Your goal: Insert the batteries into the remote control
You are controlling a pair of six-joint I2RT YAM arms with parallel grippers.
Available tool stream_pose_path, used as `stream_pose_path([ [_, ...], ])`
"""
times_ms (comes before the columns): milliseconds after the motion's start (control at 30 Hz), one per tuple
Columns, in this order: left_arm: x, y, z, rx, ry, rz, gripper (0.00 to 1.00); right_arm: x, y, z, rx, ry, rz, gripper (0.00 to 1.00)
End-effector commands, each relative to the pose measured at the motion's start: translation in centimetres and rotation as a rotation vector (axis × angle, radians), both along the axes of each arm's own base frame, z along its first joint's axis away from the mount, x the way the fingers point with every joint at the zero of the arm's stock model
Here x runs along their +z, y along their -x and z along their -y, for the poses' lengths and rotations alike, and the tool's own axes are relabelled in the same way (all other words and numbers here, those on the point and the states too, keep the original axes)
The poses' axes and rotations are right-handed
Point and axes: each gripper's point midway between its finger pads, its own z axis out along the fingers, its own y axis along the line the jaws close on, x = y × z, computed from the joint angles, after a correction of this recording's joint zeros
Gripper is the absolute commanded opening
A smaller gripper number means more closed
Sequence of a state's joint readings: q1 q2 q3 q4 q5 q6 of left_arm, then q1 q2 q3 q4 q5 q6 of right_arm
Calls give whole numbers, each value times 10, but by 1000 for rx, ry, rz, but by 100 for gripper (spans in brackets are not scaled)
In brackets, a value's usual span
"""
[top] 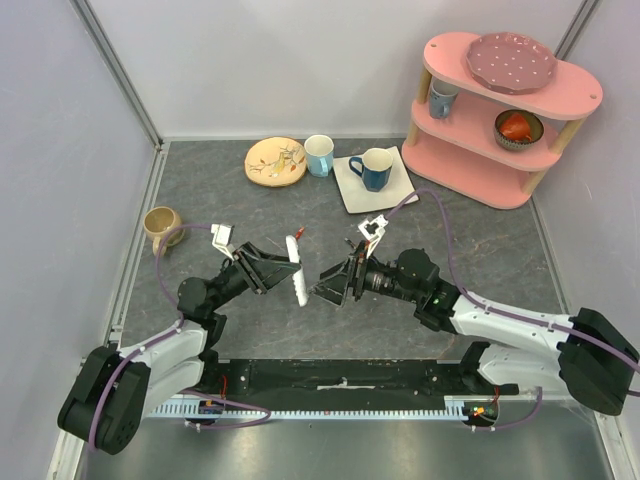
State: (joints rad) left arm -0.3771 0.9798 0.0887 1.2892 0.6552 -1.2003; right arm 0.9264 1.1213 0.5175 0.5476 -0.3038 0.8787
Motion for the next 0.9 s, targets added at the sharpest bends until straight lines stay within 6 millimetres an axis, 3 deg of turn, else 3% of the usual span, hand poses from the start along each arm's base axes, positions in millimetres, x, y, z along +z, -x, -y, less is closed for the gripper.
stream_pose_path([
  [0,55,15,-8,2,116,225,2,38,11,-12,88,-145,55,96],
  [367,69,14,-8,1,139,250,2,14,15,-33,144,-77,30,94],
  [867,68,16,-8,-7,141,241,2,26,12,-42,159,-126,41,86],
])
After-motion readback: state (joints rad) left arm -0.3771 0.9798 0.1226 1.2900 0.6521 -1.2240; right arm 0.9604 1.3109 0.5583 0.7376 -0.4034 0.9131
